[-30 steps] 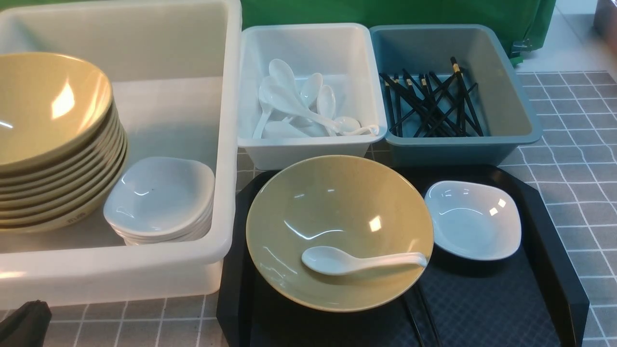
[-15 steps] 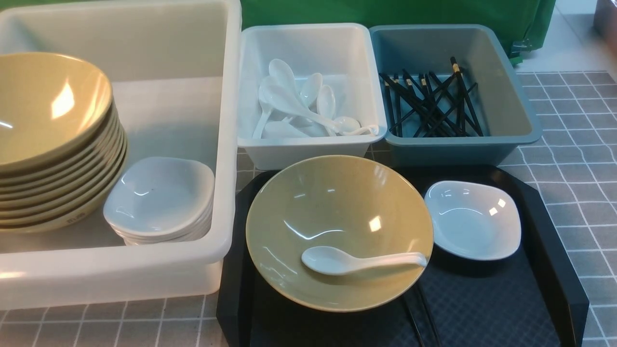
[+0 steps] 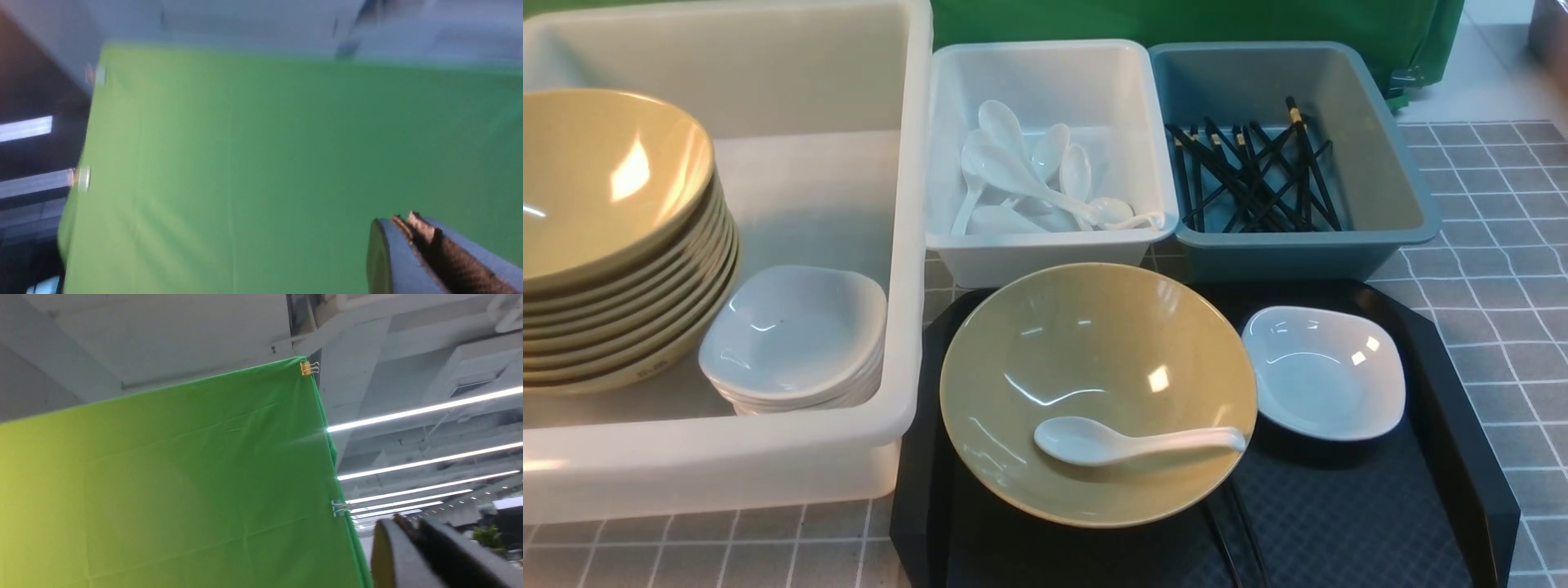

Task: On grey table put chopsticks spoon bowls plates into blue grey white boxes.
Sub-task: 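Pick up the spoon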

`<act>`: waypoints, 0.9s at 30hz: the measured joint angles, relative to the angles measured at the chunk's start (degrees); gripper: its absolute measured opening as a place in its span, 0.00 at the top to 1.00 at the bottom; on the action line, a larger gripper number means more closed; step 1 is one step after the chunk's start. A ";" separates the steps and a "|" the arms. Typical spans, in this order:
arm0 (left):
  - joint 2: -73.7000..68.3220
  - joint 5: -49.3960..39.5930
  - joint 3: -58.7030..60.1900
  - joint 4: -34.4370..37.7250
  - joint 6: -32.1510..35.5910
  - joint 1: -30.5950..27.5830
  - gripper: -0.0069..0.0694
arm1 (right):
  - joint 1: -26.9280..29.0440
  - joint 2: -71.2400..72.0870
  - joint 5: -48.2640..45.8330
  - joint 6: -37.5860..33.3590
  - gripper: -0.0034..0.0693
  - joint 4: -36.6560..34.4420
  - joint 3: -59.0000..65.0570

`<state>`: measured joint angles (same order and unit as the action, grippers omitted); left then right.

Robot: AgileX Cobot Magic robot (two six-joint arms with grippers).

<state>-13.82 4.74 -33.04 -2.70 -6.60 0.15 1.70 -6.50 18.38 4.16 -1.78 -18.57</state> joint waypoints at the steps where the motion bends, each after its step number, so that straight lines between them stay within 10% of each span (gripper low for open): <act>1: -2.64 -2.46 -2.47 -0.16 0.13 0.00 0.92 | 0.00 -1.64 -2.53 -2.24 0.91 0.00 -2.08; 8: -23.47 -25.30 -14.15 3.57 1.37 1.53 0.92 | -0.05 -12.51 -31.15 -10.32 0.91 0.10 -9.47; 14: -42.61 -53.02 -26.88 22.04 21.07 12.18 0.92 | -3.16 -22.80 -56.78 -14.97 0.90 -2.11 -9.62; 20: -54.65 -55.85 -31.15 32.97 33.48 21.66 0.92 | -5.74 -27.16 -61.20 -19.75 0.90 -3.90 -9.62; 27: -70.22 -51.92 -36.71 27.41 41.54 34.52 0.75 | -7.36 -27.91 -53.67 -20.23 0.90 -5.15 -7.96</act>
<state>-84.04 -47.18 -69.75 24.71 34.94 34.68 -5.66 -34.42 -35.29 -16.07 -6.93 -26.54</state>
